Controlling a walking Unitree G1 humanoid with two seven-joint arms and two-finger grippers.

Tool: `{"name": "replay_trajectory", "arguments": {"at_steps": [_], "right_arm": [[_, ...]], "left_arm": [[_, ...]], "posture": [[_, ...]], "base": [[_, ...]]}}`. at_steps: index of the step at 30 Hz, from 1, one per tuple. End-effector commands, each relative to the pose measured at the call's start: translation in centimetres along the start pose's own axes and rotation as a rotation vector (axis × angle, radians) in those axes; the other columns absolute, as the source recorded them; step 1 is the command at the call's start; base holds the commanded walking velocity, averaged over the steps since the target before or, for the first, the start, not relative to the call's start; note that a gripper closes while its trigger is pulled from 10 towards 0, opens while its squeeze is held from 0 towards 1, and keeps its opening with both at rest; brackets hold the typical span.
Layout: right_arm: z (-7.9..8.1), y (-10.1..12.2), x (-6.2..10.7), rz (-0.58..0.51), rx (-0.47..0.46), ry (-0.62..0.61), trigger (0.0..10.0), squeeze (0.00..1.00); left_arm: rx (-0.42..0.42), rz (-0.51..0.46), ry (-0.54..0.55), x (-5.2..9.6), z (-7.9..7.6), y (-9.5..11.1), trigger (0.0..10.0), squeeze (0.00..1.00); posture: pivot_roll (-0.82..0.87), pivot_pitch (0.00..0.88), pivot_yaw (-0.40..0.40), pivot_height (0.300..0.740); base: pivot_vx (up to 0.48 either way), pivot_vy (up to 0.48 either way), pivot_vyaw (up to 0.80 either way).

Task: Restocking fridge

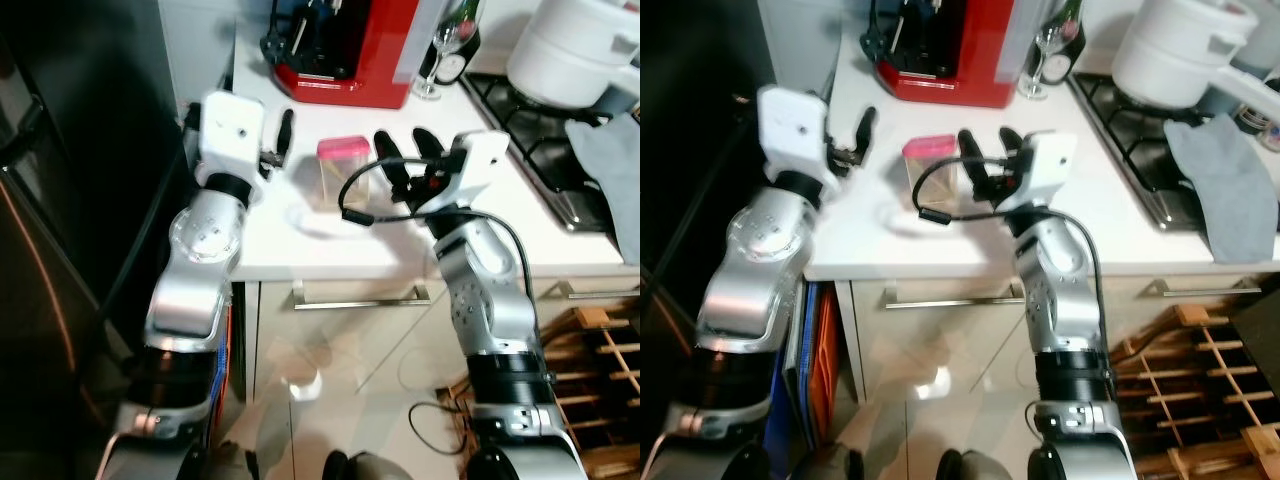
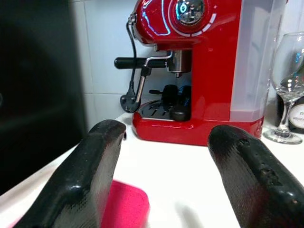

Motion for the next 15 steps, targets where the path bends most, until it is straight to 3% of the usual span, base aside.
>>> {"name": "replay_trajectory", "arguments": {"at_steps": [1, 11, 14, 15], "right_arm": [[-0.5, 0.8, -0.2, -0.034, 0.060, -0.041, 10.0, 0.00], [-1.1, 2.4, 1.4, -0.111, 0.243, -0.161, 10.0, 0.00], [-1.3, 2.2, 1.4, -0.103, 0.246, -0.177, 10.0, 0.00], [-1.3, 2.2, 1.7, -0.110, 0.240, -0.190, 10.0, 1.00]], "left_arm": [[0.003, -0.040, -0.022, -0.1, -0.8, 0.8, 10.0, 0.00], [0.021, -0.099, -0.012, 1.6, -1.4, 1.6, 10.0, 0.00], [0.022, -0.102, -0.014, 1.7, -1.4, 1.5, 10.0, 0.00], [0.014, -0.104, -0.018, 2.0, -1.3, 1.3, 10.0, 0.00]], "posture": [[0.07, 0.000, -0.126, 0.740], [0.07, 0.000, -0.113, 0.740], [0.07, 0.000, -0.110, 0.740], [0.07, 0.000, -0.107, 0.740]], "base": [[0.000, 0.000, 0.00], [0.000, 0.000, 0.00], [0.000, 0.000, 0.00], [0.000, 0.000, 0.00]]}}
Point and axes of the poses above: a point about 5 cm out from each wrist's last joint towards the gripper, its own x axis pointing back from the gripper into the wrist, its own y axis along the axis of the wrist's last joint, z = x × y, the point moved 2 cm from there along -x, pointing out of the wrist towards the gripper, and after that the axes turned 7 degrees about x, right-handed, at the moved point
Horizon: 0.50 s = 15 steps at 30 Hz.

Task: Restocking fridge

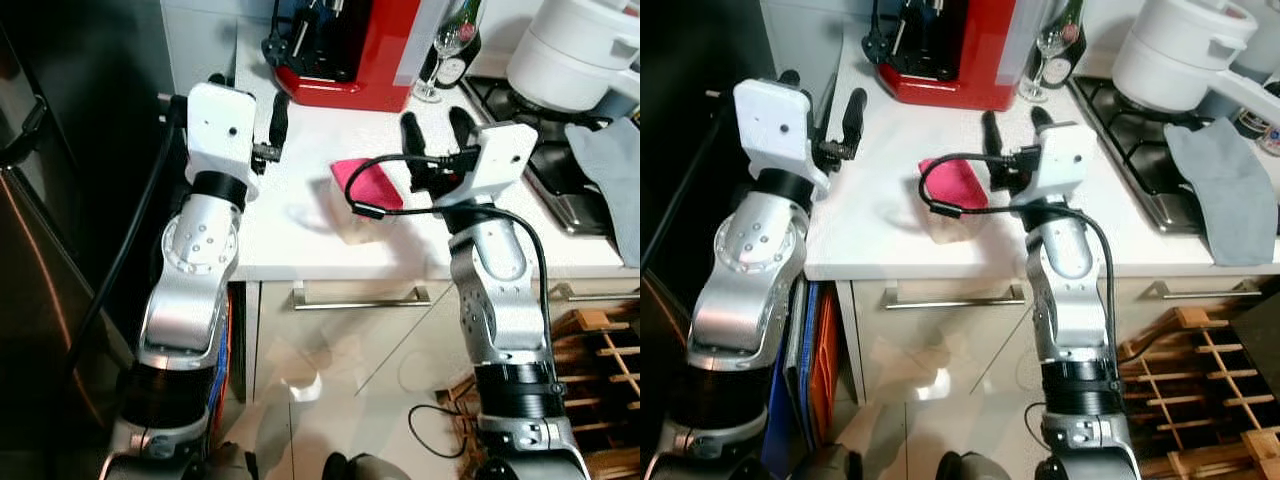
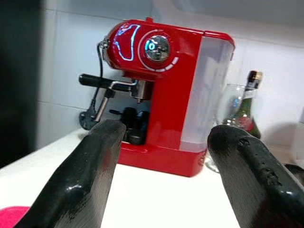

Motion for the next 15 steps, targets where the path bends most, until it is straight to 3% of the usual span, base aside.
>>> {"name": "replay_trajectory", "arguments": {"at_steps": [1, 4, 5, 6, 9, 13, 15], "right_arm": [[-0.7, 0.5, 0.4, -0.024, 0.013, -0.038, 10.0, 1.00], [-0.7, 0.8, 1.1, -0.041, 0.068, -0.038, 10.0, 0.98], [-0.9, 1.0, 1.6, -0.052, 0.112, -0.043, 10.0, 0.18], [-1.2, 1.1, 2.1, -0.057, 0.143, -0.054, 10.0, 0.00], [-2.8, 0.8, 3.9, -0.043, 0.215, -0.148, 10.0, 0.00], [-3.5, 0.4, 4.4, -0.023, 0.238, -0.202, 10.0, 0.00], [-3.2, 0.0, 4.0, -0.013, 0.202, -0.197, 10.0, 0.00]], "left_arm": [[-0.005, -0.019, -0.016, 0.5, -0.4, 0.1, 10.0, 0.00], [0.012, -0.011, -0.011, 1.3, -0.1, -0.2, 10.0, 0.00], [0.004, -0.010, -0.017, 1.7, 0.0, -0.3, 10.0, 0.00], [-0.007, -0.011, -0.023, 2.1, 0.0, -0.3, 10.0, 0.00], [-0.041, -0.011, -0.026, 2.9, 0.3, -0.5, 10.0, 0.00], [-0.040, -0.004, -0.020, 3.0, 0.4, -0.8, 10.0, 0.00], [-0.035, 0.000, -0.029, 2.7, 0.1, -1.1, 10.0, 0.00]], "posture": [[0.07, 0.000, -0.107, 0.740], [0.07, 0.000, -0.106, 0.740], [0.08, 0.000, -0.107, 0.740], [0.08, 0.000, -0.107, 0.740], [0.09, 0.000, -0.102, 0.740], [0.09, 0.000, -0.095, 0.740], [0.08, 0.000, -0.086, 0.740]], "base": [[0.000, 0.000, 0.00], [0.000, 0.000, 0.00], [0.000, 0.000, 0.00], [0.000, 0.000, 0.00], [0.000, 0.000, 0.00], [0.000, 0.000, 0.00], [0.000, 0.000, 0.00]]}}
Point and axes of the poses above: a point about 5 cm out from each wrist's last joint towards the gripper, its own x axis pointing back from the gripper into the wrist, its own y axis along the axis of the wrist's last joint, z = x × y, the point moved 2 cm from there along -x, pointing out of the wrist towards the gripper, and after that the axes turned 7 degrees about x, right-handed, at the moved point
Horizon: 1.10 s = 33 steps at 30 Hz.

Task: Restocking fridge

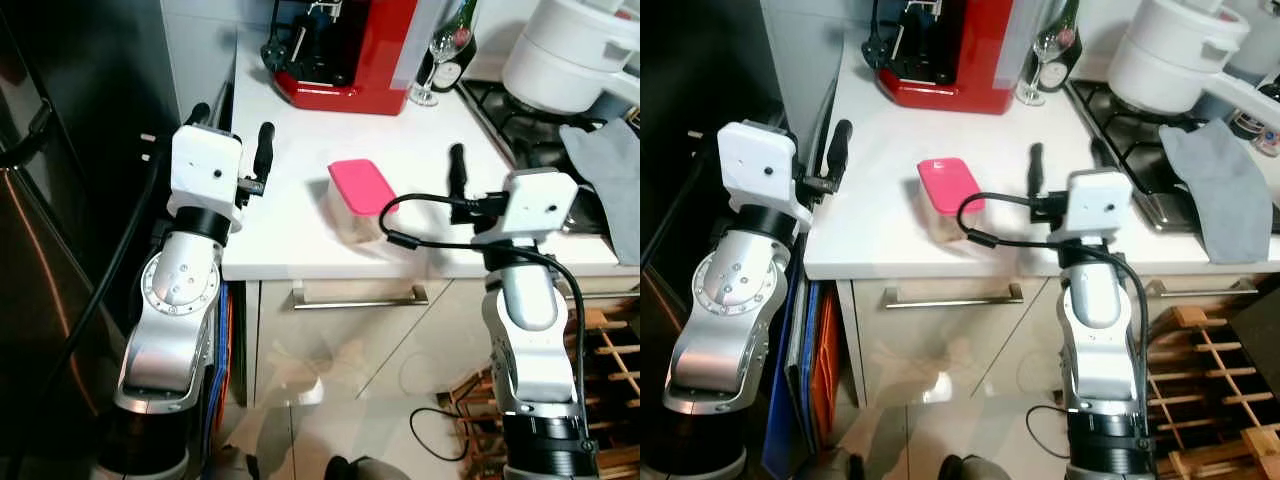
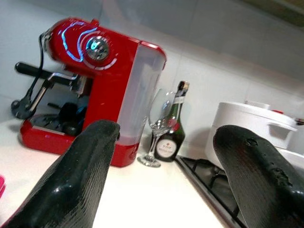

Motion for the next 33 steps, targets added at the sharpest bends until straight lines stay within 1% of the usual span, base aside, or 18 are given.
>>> {"name": "replay_trajectory", "arguments": {"at_steps": [1, 4, 6, 10, 12, 17, 19, 21, 26, 33], "right_arm": [[0.1, 0.2, -0.6, -0.011, -0.024, -0.008, 10.0, 0.00], [0.5, 0.0, -0.9, -0.004, -0.046, 0.005, 10.0, 0.00], [0.8, -0.7, -1.5, 0.025, -0.082, 0.010, 10.0, 0.00], [1.2, -0.9, -2.2, 0.031, -0.089, 0.036, 10.0, 0.00], [1.2, -0.9, -2.3, 0.028, -0.090, 0.039, 10.0, 0.00], [0.7, -0.9, -1.8, 0.021, -0.082, 0.029, 10.0, 0.00], [0.6, -1.0, -1.7, 0.023, -0.081, 0.028, 10.0, 0.00], [0.3, -1.3, -1.3, 0.033, -0.068, 0.023, 10.0, 0.00], [0.2, -1.3, -1.1, 0.029, -0.063, 0.026, 10.0, 0.00], [0.1, -1.4, -1.2, 0.035, -0.062, 0.032, 10.0, 0.00]], "left_arm": [[0.009, -0.015, -0.028, -0.2, -0.8, 0.1, 10.0, 0.00], [0.015, -0.021, -0.038, -0.4, -0.9, 0.1, 10.0, 0.00], [0.024, -0.020, -0.030, -0.8, -0.8, 0.0, 10.0, 0.00], [0.033, -0.025, -0.027, -1.3, -0.8, 0.0, 10.0, 0.00], [0.035, -0.029, -0.025, -1.6, -0.8, -0.1, 10.0, 0.00], [0.054, -0.039, -0.024, -2.0, -1.0, -0.1, 10.0, 0.00], [0.059, -0.040, -0.028, -2.0, -1.1, -0.1, 10.0, 0.00], [0.072, -0.041, -0.046, -2.0, -1.6, -0.3, 10.0, 0.00], [0.080, -0.038, -0.053, -1.9, -1.7, -0.5, 10.0, 0.00], [0.107, -0.035, -0.060, -1.7, -2.2, -0.9, 10.0, 0.00]], "posture": [[0.08, 0.000, -0.083, 0.740], [0.08, 0.000, -0.082, 0.740], [0.08, 0.000, -0.079, 0.740], [0.08, 0.000, -0.080, 0.740], [0.07, 0.000, -0.079, 0.740], [0.05, 0.000, -0.074, 0.740], [0.05, 0.000, -0.072, 0.740], [0.04, 0.000, -0.068, 0.740], [0.03, 0.000, -0.069, 0.740], [0.03, 0.000, -0.070, 0.740]], "base": [[-0.262, 0.000, 0.00], [-0.272, 0.000, 0.00], [-0.302, 0.000, 0.00], [-0.300, 0.000, 0.00], [0.000, 0.000, 0.00], [0.000, 0.000, 0.00], [0.000, 0.000, 0.00], [0.000, 0.000, 0.00], [0.000, 0.000, 0.00], [0.000, -0.461, 0.00]]}}
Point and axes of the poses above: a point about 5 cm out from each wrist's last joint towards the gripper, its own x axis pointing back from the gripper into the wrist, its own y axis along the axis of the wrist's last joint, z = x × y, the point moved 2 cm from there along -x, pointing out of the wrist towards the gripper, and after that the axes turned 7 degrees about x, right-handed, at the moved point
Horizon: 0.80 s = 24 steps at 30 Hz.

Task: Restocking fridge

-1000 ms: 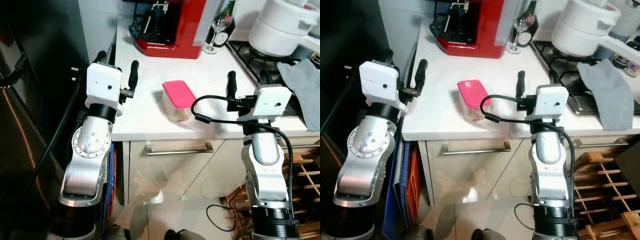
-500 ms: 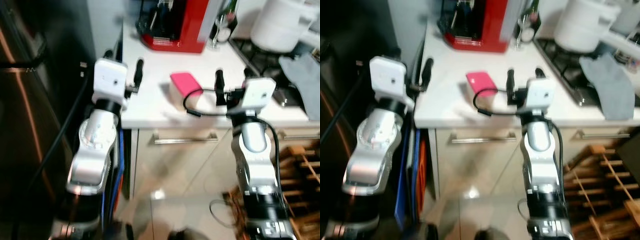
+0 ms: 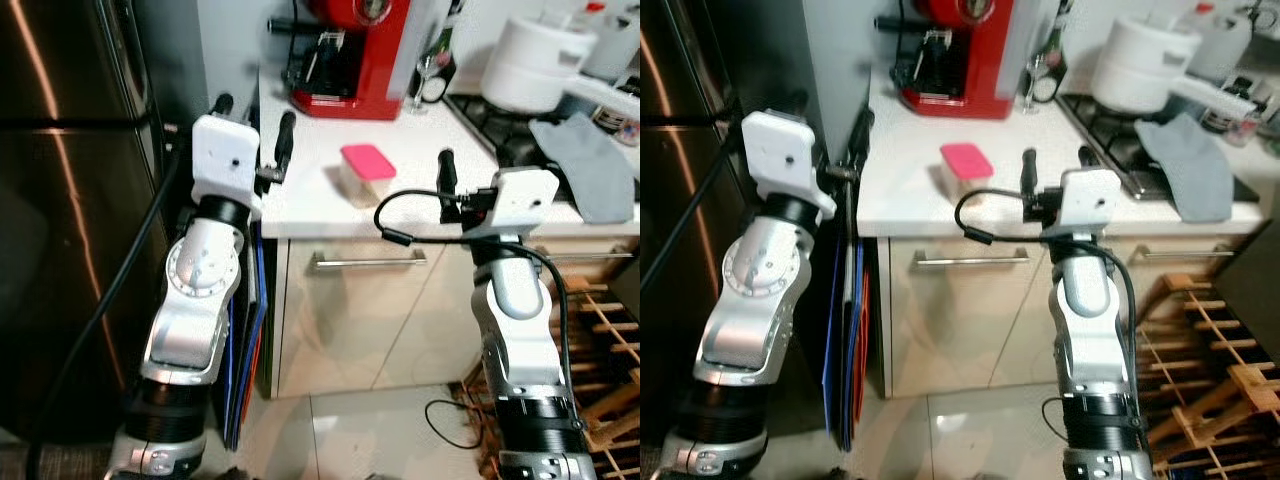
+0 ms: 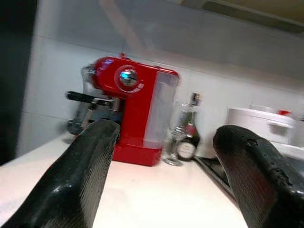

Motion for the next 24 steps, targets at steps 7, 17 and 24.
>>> {"name": "replay_trajectory", "arguments": {"at_steps": [7, 17, 24], "right_arm": [[-0.3, 0.6, -0.5, -0.030, 0.005, 0.003, 10.0, 0.00], [0.4, 0.3, -0.5, -0.019, -0.006, 0.033, 10.0, 0.00], [1.8, -1.3, 0.8, 0.052, -0.050, 0.139, 10.0, 0.00]], "left_arm": [[0.028, 0.014, -0.011, -0.2, -0.6, -0.4, 10.0, 0.00], [0.007, 0.102, 0.033, -1.5, -0.1, -2.1, 10.0, 0.00], [0.022, 0.175, 0.090, -1.2, 1.0, -4.2, 10.0, 0.00]], "posture": [[0.03, 0.000, -0.071, 0.740], [0.02, 0.000, -0.064, 0.740], [0.00, 0.000, -0.062, 0.740]], "base": [[0.000, -0.480, 0.00], [0.026, -0.420, 0.00], [0.000, 0.000, 0.00]]}}
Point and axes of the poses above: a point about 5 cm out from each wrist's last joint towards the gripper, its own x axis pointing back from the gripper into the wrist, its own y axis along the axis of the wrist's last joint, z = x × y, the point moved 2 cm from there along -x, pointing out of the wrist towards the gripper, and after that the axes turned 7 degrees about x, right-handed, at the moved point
